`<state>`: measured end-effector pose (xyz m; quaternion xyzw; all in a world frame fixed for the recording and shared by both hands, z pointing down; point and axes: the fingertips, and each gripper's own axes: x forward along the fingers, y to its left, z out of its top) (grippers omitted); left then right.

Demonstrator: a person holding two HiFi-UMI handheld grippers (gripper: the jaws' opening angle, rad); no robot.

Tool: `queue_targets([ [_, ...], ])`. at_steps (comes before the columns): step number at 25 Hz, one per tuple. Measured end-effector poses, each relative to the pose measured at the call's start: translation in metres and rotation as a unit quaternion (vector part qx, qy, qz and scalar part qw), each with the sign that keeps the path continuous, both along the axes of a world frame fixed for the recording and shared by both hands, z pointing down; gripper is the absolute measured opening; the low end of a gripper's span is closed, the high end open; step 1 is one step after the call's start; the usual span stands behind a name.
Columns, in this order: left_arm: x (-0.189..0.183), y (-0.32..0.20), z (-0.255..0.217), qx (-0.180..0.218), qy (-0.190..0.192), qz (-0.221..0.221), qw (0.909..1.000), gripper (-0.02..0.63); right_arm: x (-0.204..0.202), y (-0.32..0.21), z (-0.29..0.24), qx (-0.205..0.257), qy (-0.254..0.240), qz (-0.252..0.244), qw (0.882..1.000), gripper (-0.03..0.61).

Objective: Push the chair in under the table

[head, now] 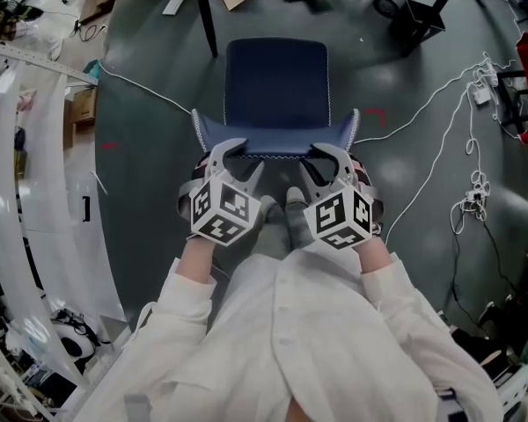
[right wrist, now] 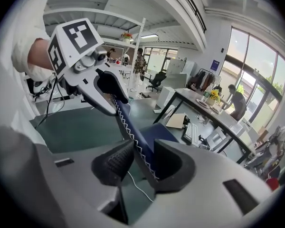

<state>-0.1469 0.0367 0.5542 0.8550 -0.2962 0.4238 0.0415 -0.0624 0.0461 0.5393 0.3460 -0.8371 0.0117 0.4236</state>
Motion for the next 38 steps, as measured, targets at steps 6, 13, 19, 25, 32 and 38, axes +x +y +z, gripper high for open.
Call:
queue_targets([
  [6,-0.002,-0.004,-0.001,-0.012,0.024,-0.003,0.9996,0.184,-0.001,-0.004,-0.002,-0.001,-0.012,0.017,1.000,0.144],
  [13,-0.006,-0.009,-0.002,-0.008,0.033,0.006,0.9994,0.183,-0.004,-0.009,-0.004,0.001,-0.029,0.036,0.999,0.144],
  [19,-0.005,-0.012,-0.004,-0.012,0.037,0.010,0.9992,0.183,-0.004,-0.013,-0.005,-0.005,-0.028,0.042,0.999,0.144],
  [25,-0.008,-0.013,-0.003,-0.016,0.032,0.014,0.9993,0.181,-0.006,-0.014,-0.004,-0.016,-0.027,0.050,0.998,0.146],
  [32,-0.015,-0.032,-0.002,-0.018,0.029,0.011,0.9993,0.183,-0.014,-0.031,-0.004,-0.017,-0.026,0.052,0.998,0.146],
  [38,-0.013,-0.053,-0.006,-0.012,0.030,0.016,0.9993,0.183,-0.012,-0.051,-0.007,-0.015,-0.030,0.053,0.998,0.146],
])
